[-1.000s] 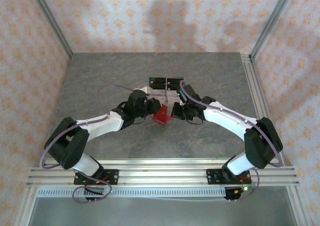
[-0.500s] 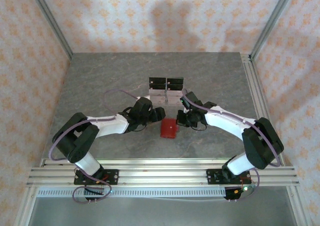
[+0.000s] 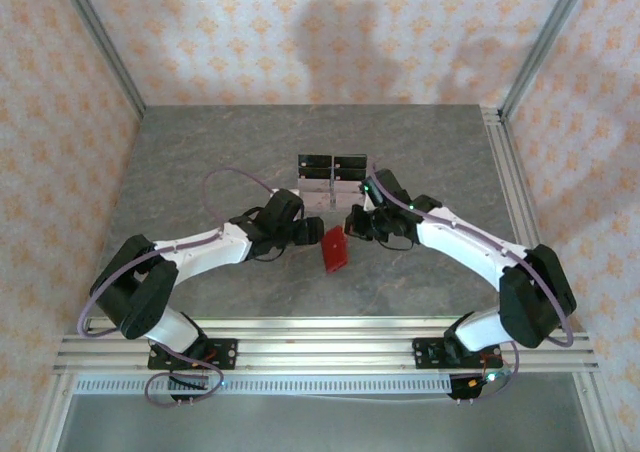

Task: Put the credit cards into the card holder
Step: Open the card holder at the bottom-center of the table.

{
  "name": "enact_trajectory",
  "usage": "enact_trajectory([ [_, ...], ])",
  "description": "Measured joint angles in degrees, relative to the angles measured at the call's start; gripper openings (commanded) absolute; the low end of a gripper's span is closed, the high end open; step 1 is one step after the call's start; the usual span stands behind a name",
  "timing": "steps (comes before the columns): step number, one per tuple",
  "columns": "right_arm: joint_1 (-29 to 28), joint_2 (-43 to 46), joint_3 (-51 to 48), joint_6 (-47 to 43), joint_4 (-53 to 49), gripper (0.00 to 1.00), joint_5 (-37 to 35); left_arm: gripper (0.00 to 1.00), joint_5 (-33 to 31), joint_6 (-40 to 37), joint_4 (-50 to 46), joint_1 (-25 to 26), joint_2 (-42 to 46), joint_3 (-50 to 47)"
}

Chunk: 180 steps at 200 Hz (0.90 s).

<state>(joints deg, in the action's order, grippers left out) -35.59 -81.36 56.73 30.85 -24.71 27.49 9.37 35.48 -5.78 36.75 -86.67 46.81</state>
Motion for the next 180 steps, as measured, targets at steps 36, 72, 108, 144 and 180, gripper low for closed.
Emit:
enact_trajectory([
  [36,-0.8,0.1,3.2,0.2,0.1,0.0,0.6,0.79,0.2,0.0,-0.5,0.0,0.2,0.0],
  [72,-1.0,0.1,3.2,0.6,-0.1,0.0,0.4,0.79,0.2,0.0,-0.4,0.0,0.2,0.0],
  [108,-0.5,0.5,0.9,0.6,0.0,0.0,-0.8,0.79,0.2,0.0,-0.4,0.0,0.2,0.0],
  [144,2.0,1.5,-2.8,0.5,-0.8,0.0,-3.3,0.79,0.2,0.0,-0.5,0.0,0.2,0.0],
  [180,6.3,2.8,-10.1,0.6,-1.0,0.0,-5.7,0.79,0.0,0.0,-1.2,0.0,0.2,0.0],
])
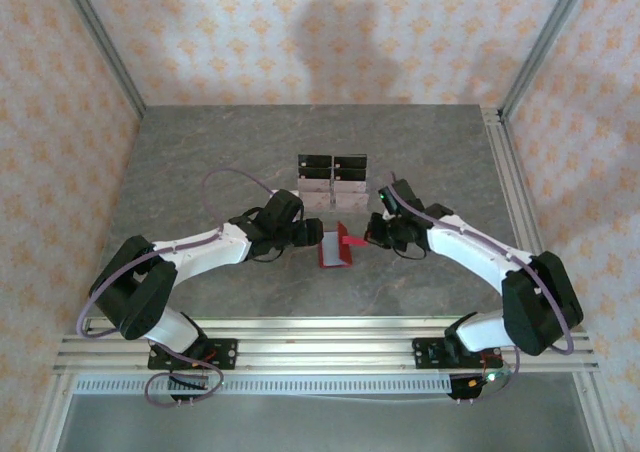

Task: Put the credit cards into the card holder
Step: Open the card holder at the bottom-center of the table.

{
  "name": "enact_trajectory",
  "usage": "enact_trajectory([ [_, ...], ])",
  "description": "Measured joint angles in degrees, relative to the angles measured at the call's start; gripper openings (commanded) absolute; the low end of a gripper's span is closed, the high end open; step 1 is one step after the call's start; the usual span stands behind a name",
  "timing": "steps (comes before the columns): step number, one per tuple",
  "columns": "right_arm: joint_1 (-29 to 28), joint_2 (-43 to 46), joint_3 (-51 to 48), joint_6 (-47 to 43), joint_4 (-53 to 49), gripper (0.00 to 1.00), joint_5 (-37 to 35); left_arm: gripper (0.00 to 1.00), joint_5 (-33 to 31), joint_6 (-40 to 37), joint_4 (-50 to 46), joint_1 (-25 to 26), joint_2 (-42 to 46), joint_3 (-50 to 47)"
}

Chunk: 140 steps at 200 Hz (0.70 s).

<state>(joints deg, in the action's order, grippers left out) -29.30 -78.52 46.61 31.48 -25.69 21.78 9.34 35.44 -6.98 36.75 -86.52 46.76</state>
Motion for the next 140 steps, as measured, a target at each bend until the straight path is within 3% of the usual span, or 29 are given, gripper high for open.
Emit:
enact_trajectory([
  [48,4.7,0.0,-6.1,0.0,-1.4,0.0,-4.4,0.79,-1.3,-1.5,-3.5,0.1,-2.2,1.5],
  [140,5.0,-2.4,-5.9,-0.7,-1.9,0.0,-8.4,0.79,-2.3,-3.0,-8.1,3.6,-10.3,8.8],
])
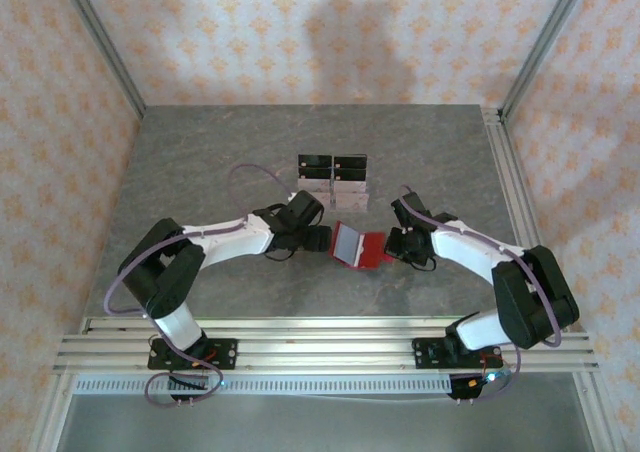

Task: Put the credit cards into the card holder
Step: Open the card holder at the bottom-center of the table.

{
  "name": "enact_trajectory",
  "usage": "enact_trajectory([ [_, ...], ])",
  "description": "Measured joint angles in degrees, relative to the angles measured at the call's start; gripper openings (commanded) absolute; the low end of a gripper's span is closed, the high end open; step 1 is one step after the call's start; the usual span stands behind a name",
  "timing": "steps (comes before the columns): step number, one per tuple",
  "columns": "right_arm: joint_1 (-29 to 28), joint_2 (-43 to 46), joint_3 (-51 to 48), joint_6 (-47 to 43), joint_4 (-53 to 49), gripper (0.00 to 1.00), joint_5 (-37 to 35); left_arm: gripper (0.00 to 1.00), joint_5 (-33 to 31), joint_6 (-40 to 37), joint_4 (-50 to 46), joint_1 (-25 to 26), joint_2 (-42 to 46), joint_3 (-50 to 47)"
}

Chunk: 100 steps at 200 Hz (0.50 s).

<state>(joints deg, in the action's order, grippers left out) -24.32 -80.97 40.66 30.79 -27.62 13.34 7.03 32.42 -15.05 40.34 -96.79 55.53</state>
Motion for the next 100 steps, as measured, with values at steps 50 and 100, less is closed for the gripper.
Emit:
enact_trajectory([
  [50,0.0,-0.6,0.8,-1.1,-0.3,0.33,0.0,0.79,0.5,-0.2,-0.1,0.9,-1.0,1.8],
  [100,0.2,4.2,4.6,-1.2,-4.9,0.46,-1.1,0.79,1.8,-0.5,-0.1,1.4,-1.0,1.9],
])
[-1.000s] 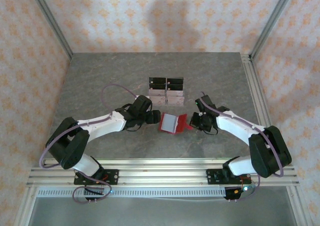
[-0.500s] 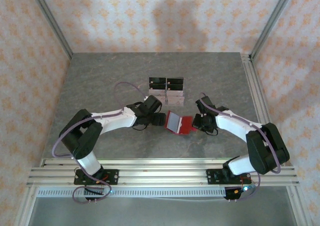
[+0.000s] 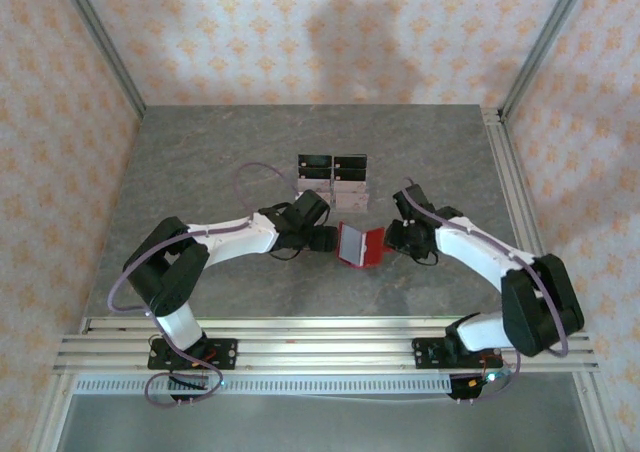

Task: Put the credit cards into the card holder
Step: Open the card holder at the bottom-center of the table.

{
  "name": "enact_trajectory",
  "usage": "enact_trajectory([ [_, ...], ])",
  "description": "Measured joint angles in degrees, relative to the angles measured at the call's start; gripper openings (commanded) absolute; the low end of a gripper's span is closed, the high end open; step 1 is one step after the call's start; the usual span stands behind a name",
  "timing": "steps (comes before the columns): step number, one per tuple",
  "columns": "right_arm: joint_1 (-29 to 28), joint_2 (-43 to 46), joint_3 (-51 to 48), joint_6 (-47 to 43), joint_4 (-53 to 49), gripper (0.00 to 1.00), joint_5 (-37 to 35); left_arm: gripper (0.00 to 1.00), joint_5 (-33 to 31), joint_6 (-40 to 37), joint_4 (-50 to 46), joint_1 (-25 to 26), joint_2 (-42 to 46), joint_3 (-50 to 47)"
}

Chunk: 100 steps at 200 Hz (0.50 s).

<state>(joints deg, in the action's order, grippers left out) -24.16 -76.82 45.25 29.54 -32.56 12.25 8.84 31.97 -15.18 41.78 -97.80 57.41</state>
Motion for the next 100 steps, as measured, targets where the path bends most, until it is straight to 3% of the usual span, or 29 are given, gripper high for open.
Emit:
enact_trajectory([
  [47,0.0,6.4,4.5,0.0,-2.6,0.45,-0.4,0.79,0.4,0.0,0.0,0.9,0.0,0.7],
  [100,-1.5,1.4,5.1,0.1,0.0,0.29,6.8,0.79,0.8,0.0,0.0,1.0,0.0,0.9],
])
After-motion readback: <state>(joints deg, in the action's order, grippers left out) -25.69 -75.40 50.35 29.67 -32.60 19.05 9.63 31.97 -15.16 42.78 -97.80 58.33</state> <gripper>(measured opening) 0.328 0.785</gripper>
